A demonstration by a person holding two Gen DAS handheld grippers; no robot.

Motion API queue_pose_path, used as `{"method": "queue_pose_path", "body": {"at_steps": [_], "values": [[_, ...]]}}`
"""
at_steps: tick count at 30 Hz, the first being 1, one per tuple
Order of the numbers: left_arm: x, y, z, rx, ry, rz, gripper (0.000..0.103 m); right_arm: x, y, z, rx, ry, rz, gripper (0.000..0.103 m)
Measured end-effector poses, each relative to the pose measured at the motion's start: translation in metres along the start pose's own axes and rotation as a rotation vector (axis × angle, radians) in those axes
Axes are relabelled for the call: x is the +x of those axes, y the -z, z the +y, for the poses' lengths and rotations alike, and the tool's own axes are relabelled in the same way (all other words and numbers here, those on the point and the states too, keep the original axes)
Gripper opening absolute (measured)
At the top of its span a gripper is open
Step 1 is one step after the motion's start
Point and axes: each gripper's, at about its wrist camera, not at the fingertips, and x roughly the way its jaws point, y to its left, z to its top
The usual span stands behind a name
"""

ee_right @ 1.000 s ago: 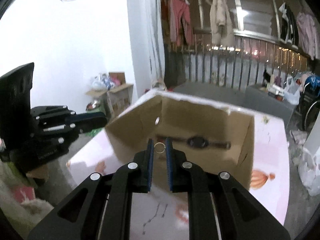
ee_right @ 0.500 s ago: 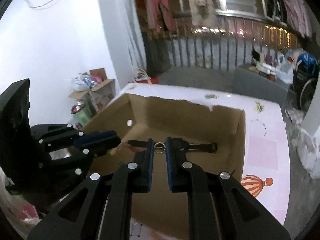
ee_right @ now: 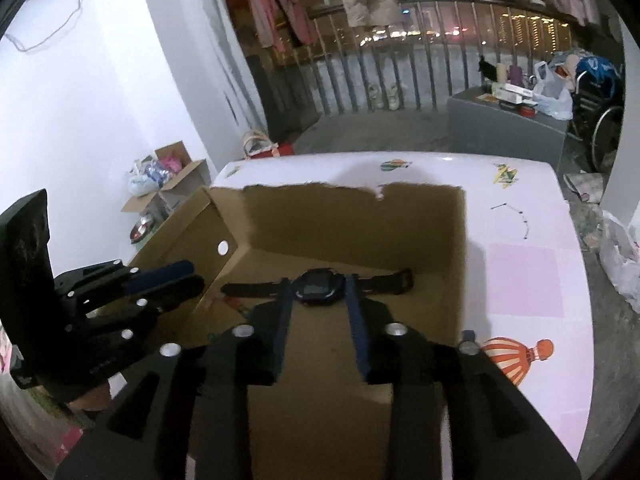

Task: Organize jewelry
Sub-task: 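Carry the small ring into the cardboard box and open the right tool, then withdraw the open right tool from the box toward the charms beside it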

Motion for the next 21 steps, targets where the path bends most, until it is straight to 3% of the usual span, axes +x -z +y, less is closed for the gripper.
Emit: {"method": "queue_pose_path", "body": {"at_steps": [14,21], "values": [[-0.044,0.001,0.011,-0.031,-0.054,-0.076,0.026,-0.031,0.0,0.01,-0.018,0.005,-0.067,0.039],[-0.085,0.016,0.011,-0.03,-0.087,-0.101,0.037,-0.059,0.013,0.032,-0.07,0.022,-0.103,0.056]]}}
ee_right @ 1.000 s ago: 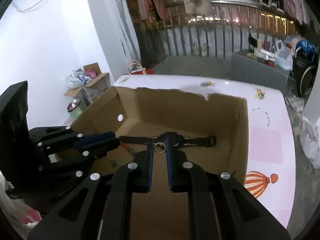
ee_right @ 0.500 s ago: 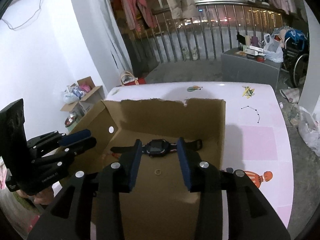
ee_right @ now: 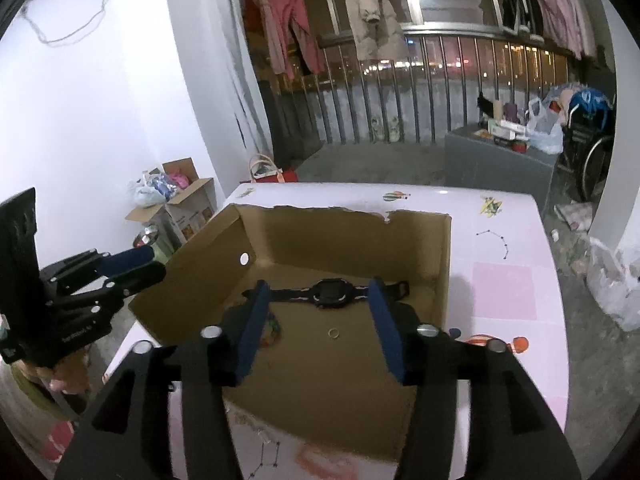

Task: Organize jewelry
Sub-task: 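Withdraw the open right tool from the box toward the charms beside it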

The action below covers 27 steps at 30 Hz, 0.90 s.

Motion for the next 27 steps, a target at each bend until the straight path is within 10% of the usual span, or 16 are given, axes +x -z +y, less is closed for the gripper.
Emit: {"method": "queue_pose_path", "body": {"at_steps": [27], "values": [[-0.064,0.066,0.016,-0.123,-0.178,0.151,0.044,-0.04,0.064,0.068,0.022,0.008,0.146,0.063]]}}
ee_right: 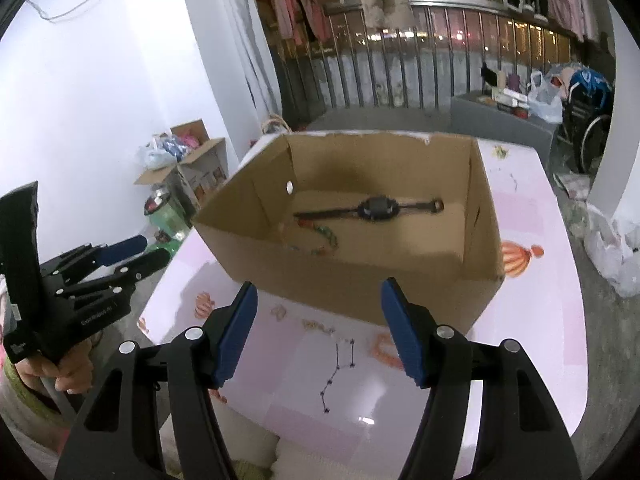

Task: Organize jewelry
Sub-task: 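Withdraw the open right tool from the box toward the charms beside it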

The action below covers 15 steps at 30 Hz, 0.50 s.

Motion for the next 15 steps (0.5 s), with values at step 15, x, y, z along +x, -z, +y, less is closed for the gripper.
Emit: {"method": "queue_pose_path", "body": {"at_steps": [15], "values": [[-0.0001,0.001,-0.0024,-0.007,0.005,-0.012,0.044,-0.0014,0.0026,0.0015,0.002,0.02,0.008,0.063]]}}
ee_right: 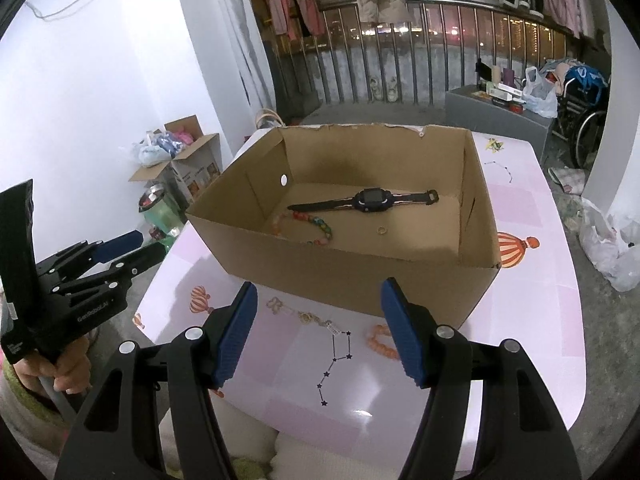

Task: Organize jewelry
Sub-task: 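Withdraw the open right tool from the box toward the charms beside it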

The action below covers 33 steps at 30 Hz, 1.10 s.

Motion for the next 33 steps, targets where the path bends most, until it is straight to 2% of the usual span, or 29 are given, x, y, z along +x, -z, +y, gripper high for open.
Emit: {"method": "queue_pose_path", "body": {"at_steps": [5,9,16,24,28,33], "values": [[0.009,0.006,-0.002,-0.002,0.023,0.009,0.044,0.006,0.005,-0.003,-0.014,-0.004,0.0,0.063],[0.022,0.017,-0.009,-0.004,0.08,0.017,0.044,0.013,0.01,-0.008,-0.019,-0.01,0.003,0.063],[0.049,0.029,-0.034,0.062,0.12,0.037,0.044,0.04,0.024,-0.015,-0.023,-0.025,0.039,0.063],[0.074,0.039,-0.046,0.12,0.123,0.065,0.044,0.064,0.031,-0.02,-0.005,-0.03,0.078,0.063],[0.089,0.042,-0.046,0.106,0.127,0.106,0.044,0.074,0.035,-0.021,-0.021,-0.023,0.103,0.063],[0.094,0.044,-0.045,0.09,0.136,0.111,0.044,0.078,0.035,-0.024,-0.035,-0.026,0.113,0.063]]}}
